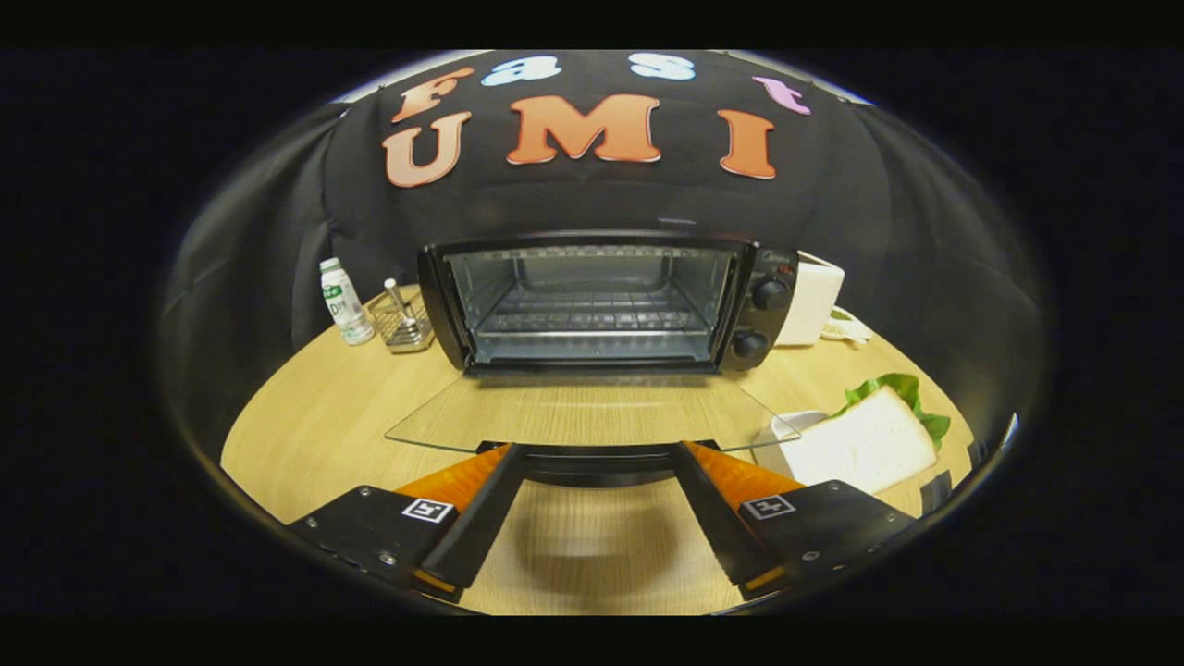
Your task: Open the toaster oven, put the food inside, and close the toaster oven door.
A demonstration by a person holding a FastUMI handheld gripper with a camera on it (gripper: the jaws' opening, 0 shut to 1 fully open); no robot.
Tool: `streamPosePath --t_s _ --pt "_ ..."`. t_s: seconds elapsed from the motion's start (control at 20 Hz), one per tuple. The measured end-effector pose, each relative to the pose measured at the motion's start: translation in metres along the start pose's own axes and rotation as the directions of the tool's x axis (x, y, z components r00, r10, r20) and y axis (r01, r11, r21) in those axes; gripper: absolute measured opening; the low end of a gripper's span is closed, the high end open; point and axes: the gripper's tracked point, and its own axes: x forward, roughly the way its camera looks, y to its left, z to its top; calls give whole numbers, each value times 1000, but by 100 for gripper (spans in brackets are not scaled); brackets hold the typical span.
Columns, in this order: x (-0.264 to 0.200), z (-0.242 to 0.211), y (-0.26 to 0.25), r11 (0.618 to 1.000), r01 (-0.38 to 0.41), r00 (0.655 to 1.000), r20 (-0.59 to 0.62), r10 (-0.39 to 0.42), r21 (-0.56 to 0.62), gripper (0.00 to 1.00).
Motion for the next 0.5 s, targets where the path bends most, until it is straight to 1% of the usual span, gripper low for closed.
streamPosePath --t_s 0.2,0.25,0.45,0.5 --pt "8 -31 -1 1000 -1 996 -92 2 10 98" --pt "10 -35 0 1000 -2 995 -98 2 5 98" --pt "11 -43 -2 997 -10 993 -115 2 -72 99" --pt "10 -44 -8 997 11 992 -124 -21 -81 99"
